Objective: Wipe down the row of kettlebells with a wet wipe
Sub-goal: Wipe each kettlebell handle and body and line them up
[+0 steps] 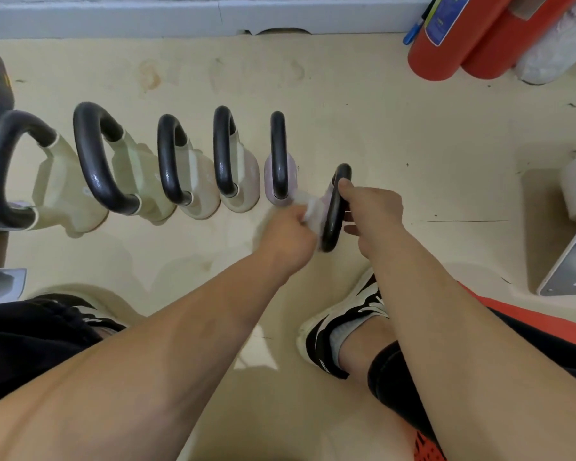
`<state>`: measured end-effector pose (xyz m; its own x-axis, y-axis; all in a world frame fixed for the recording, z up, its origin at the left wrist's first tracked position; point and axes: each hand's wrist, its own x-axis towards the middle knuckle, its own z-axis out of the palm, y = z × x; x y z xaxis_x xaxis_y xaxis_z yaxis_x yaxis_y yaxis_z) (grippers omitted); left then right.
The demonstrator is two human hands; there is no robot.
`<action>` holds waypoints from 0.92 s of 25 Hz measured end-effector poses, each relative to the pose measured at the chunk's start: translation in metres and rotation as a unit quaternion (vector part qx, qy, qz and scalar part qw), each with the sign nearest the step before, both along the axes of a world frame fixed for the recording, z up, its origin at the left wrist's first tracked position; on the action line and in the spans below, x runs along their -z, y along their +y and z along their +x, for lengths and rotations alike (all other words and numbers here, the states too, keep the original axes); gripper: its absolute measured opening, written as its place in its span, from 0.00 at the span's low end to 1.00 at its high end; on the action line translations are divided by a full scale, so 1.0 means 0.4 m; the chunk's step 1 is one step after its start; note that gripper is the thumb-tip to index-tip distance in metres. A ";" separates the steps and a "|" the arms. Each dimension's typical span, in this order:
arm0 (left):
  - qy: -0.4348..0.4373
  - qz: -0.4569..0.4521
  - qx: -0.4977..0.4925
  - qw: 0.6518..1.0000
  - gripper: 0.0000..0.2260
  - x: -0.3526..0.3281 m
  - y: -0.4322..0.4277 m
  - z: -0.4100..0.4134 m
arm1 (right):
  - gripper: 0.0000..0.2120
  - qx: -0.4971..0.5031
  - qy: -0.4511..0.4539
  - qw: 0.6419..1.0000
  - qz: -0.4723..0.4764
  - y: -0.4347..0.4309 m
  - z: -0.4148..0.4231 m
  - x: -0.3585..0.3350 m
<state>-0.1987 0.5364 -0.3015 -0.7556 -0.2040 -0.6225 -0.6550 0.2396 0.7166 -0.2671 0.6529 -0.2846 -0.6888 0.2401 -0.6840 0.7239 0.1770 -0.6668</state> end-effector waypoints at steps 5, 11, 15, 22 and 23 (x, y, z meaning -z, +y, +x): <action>0.008 0.113 -0.086 0.990 0.22 -0.045 0.113 0.040 | 0.10 -0.007 -0.042 0.999 0.003 0.031 -0.078 -0.014; -0.015 0.103 -0.077 0.992 0.11 -0.047 0.126 -0.163 | 0.04 0.004 -0.035 0.999 -0.019 0.031 -0.091 -0.020; -0.009 0.059 -0.049 0.997 0.15 0.012 0.123 -0.161 | 0.12 0.031 -0.052 0.997 -0.053 0.041 -0.080 -0.012; 0.107 -0.116 -0.015 0.987 0.11 -0.040 0.096 -0.008 | 0.20 0.084 -0.042 0.992 -0.079 0.033 -0.076 -0.004; 0.136 -0.130 0.024 0.982 0.10 -0.043 0.088 -0.063 | 0.19 0.109 -0.036 0.990 -0.076 0.036 -0.077 -0.003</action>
